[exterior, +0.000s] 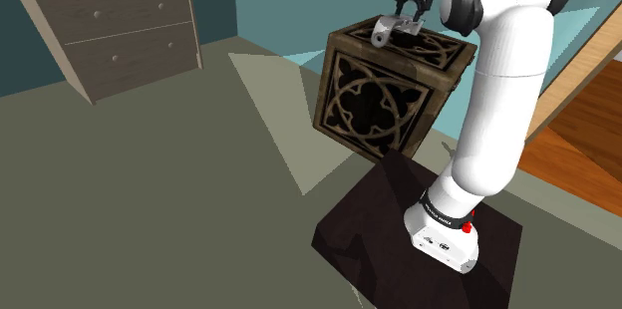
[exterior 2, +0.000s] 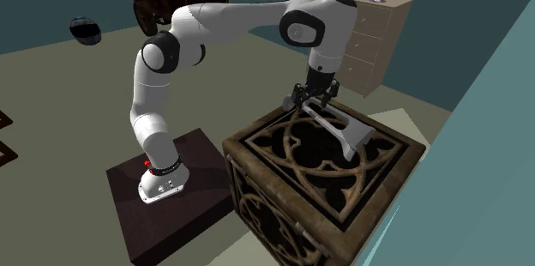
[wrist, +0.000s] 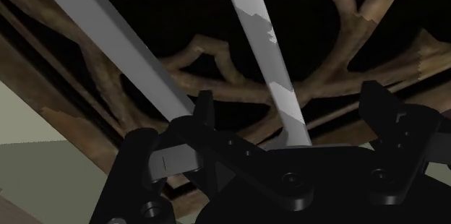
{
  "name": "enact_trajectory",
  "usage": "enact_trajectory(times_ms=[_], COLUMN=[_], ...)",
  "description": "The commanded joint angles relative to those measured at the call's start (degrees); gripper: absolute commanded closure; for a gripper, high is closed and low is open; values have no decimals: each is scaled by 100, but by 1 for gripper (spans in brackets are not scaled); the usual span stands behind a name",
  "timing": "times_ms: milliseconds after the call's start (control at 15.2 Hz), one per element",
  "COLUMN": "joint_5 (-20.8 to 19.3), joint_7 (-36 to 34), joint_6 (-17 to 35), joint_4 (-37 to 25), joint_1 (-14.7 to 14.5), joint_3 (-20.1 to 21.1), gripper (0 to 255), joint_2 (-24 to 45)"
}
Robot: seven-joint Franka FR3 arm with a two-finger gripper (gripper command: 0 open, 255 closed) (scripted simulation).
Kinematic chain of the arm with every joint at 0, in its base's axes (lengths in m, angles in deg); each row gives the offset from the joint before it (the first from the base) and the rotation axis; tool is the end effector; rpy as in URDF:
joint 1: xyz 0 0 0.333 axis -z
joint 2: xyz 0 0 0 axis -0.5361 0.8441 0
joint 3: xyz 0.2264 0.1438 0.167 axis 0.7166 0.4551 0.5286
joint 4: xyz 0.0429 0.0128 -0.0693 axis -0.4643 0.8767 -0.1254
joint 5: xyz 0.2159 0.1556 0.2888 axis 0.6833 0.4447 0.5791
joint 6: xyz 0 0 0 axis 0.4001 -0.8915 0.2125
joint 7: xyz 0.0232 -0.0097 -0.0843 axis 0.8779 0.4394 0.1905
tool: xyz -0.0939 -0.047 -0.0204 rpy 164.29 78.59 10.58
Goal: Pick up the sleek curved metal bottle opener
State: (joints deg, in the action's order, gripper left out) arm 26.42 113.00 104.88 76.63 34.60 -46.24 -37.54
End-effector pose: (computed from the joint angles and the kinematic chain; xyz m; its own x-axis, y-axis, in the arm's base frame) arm 0.4457 -0.4207 0.6058 0.3584 0.9278 0.1041 0.9335 -0.3547 -0.0521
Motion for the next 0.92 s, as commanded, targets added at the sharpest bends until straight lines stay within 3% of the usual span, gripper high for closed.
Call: enact_trajectory(times_ms=[0,198,264,858], joint_5=[-47,-61,-56,-60], joint_7=[-1,-2,2,-2], joint_6=[191,245,244,245], joint_4=[234,302,298,302], joint_1=[-95,-121,-116,-121], joint_3=[-10,-13,-12,-13], gripper=[0,0,255,255], joint_2=[-57,-74,-68,-74])
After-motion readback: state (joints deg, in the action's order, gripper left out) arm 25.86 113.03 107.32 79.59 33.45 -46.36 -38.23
